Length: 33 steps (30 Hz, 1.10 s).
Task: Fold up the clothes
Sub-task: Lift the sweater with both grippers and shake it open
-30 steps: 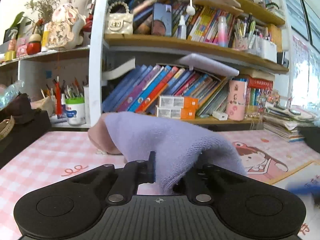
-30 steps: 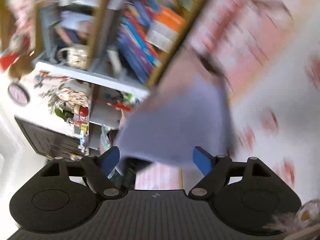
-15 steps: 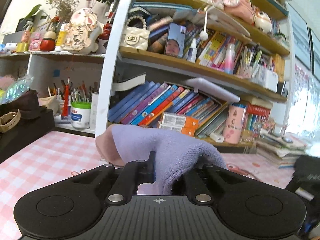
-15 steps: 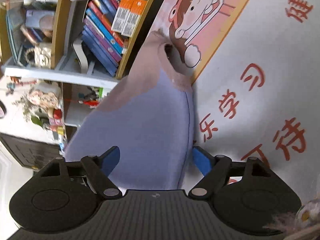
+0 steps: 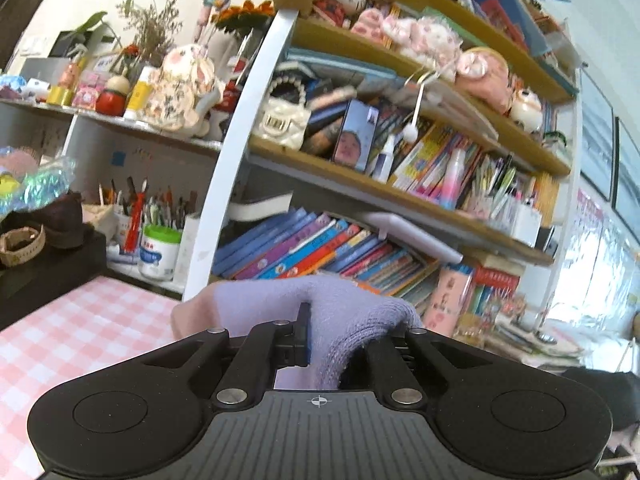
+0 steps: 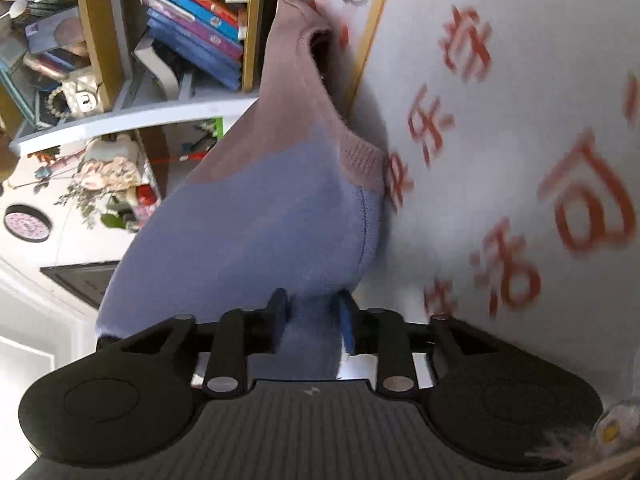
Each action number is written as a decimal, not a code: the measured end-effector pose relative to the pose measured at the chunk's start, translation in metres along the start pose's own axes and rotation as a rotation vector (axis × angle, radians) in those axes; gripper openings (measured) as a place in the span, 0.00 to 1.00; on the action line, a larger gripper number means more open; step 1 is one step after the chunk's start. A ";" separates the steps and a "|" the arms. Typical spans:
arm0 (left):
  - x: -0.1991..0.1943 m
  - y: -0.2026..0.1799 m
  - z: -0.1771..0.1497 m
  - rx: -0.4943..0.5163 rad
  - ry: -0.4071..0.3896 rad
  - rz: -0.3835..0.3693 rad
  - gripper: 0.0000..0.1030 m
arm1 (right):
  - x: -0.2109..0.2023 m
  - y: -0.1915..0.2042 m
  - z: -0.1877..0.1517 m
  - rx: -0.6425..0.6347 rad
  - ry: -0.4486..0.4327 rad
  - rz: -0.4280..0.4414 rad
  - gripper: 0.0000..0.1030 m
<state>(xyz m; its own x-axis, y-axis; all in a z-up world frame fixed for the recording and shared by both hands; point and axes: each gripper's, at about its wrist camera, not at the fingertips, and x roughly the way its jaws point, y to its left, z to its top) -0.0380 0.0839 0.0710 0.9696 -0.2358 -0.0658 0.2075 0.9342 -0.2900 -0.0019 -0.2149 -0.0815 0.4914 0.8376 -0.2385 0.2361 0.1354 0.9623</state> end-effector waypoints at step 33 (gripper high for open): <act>-0.054 -0.094 0.023 -0.050 0.101 -0.842 0.03 | -0.209 0.246 0.004 -0.939 -0.680 0.416 0.08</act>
<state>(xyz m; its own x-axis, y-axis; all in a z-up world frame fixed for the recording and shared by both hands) -0.1067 0.0149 0.1241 0.4776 -0.8720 0.1069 0.8463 0.4240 -0.3224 -0.0435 -0.3591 0.2044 0.7878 0.5002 0.3593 -0.5992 0.4875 0.6351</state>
